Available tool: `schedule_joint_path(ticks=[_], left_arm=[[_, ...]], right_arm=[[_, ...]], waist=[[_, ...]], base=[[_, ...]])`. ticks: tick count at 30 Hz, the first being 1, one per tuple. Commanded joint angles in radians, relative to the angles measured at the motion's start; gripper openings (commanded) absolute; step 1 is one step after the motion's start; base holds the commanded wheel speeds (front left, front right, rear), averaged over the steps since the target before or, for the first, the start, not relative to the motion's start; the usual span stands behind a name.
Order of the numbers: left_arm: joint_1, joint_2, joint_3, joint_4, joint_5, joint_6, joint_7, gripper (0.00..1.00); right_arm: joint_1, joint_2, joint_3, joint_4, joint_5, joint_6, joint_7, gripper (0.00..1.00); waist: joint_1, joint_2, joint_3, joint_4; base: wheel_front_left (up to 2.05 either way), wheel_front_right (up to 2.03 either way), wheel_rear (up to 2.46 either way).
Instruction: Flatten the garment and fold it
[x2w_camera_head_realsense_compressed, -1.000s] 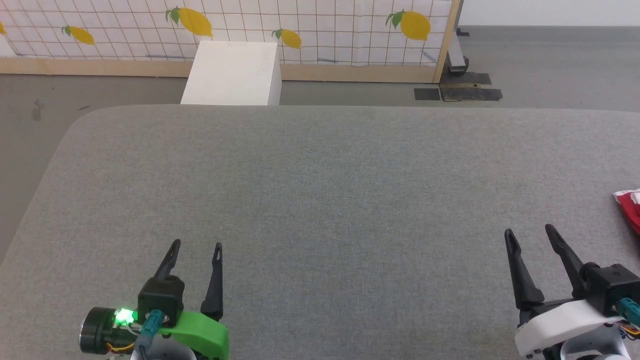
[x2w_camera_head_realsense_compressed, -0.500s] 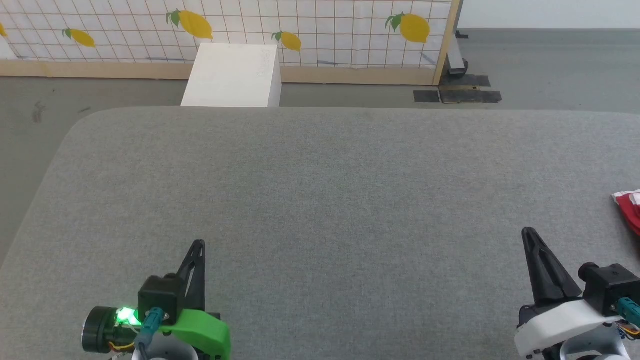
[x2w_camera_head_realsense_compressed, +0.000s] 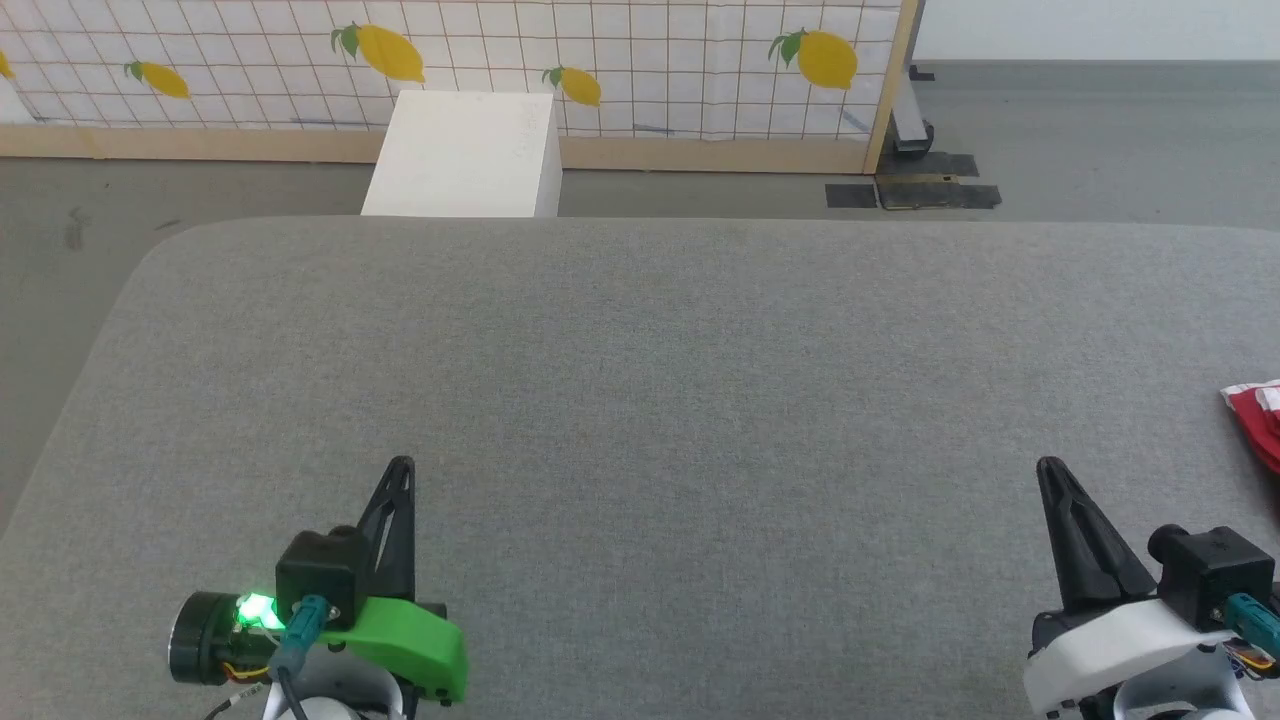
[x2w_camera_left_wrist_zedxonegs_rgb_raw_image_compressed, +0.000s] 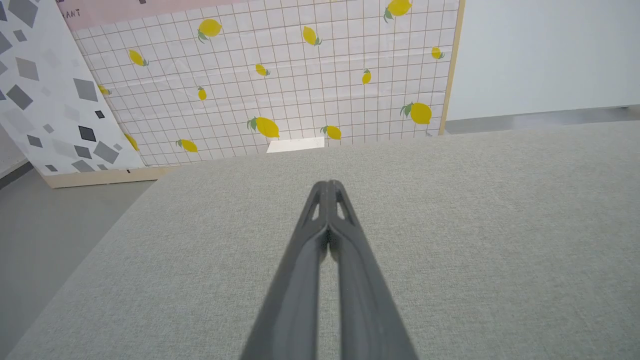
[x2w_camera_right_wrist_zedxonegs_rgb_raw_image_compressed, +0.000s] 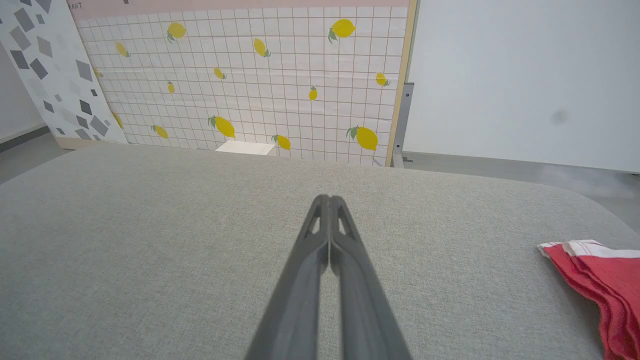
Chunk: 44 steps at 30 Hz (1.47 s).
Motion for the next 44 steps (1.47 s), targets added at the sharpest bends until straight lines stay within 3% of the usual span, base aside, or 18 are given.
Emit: schedule_joint_path(ticks=[1, 44], left_arm=[[0.015, -0.013, 0.015, 0.003, 0.016, -0.009, 0.005, 0.00], [0.054, -0.201, 0.263, 0.013, 0.222, -0.185, 0.089, 0.00]], right_arm=[[-0.012, 0.005, 0.003, 0.004, -0.012, 0.000, 0.000, 0.00], [-0.044, 0.034, 0.017, 0.026, -0.062, -0.001, 0.020, 0.00]], waist=[[0.0000, 0.0000, 0.000, 0.000], [0.0000, 0.0000, -0.014, -0.007]], base=[[0.00, 0.00, 0.00], [0.00, 0.00, 0.00]])
